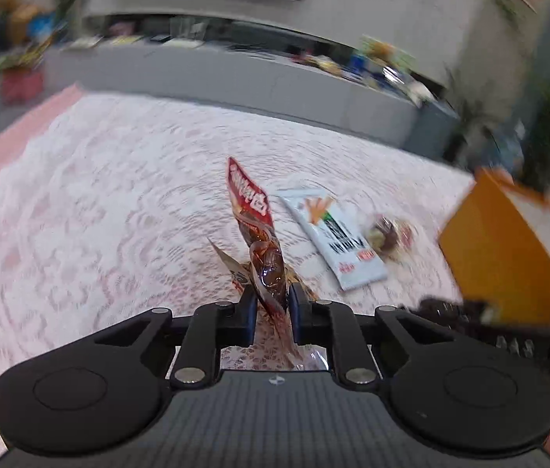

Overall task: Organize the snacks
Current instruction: 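Grasp the braised meat packet with the left tool while the right tool grasps the green seaweed packet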

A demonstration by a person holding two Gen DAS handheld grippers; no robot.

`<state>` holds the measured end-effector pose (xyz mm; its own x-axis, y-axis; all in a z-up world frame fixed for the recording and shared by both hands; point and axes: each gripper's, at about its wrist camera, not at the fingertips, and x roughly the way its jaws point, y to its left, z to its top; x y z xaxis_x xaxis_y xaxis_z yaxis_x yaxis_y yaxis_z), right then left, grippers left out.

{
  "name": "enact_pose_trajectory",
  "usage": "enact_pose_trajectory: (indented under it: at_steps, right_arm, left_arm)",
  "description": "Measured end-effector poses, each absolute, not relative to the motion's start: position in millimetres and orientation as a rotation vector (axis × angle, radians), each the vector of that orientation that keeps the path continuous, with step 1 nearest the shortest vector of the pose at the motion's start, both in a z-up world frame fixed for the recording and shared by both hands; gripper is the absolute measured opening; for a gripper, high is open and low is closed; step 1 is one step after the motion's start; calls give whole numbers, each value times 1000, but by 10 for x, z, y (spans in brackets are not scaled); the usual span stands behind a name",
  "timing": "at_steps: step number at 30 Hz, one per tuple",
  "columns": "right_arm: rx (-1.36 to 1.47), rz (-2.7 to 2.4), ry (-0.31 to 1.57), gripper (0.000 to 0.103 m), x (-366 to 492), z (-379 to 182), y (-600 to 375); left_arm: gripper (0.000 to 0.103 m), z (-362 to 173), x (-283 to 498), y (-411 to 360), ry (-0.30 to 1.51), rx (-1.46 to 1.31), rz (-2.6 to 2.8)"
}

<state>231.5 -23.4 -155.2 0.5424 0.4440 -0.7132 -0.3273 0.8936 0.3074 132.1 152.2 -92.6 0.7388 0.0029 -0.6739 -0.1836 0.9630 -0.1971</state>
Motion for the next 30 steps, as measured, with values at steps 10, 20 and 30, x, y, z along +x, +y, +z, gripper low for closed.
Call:
enact_pose_trajectory:
  at_steps: [10, 20, 30]
  right_arm:
    - [131, 453, 886, 59, 2316, -1566, -231]
    - [99, 449, 866, 60, 2316, -1574, -221]
    - [91, 463, 857, 60, 2341, -1583, -192]
  left_arm:
    - [40, -1043, 1356, 1508, 832, -197, 188]
    - [67, -934, 1384, 1576, 761, -145, 198]
    - [67, -1033, 1839, 1904, 877, -191, 170]
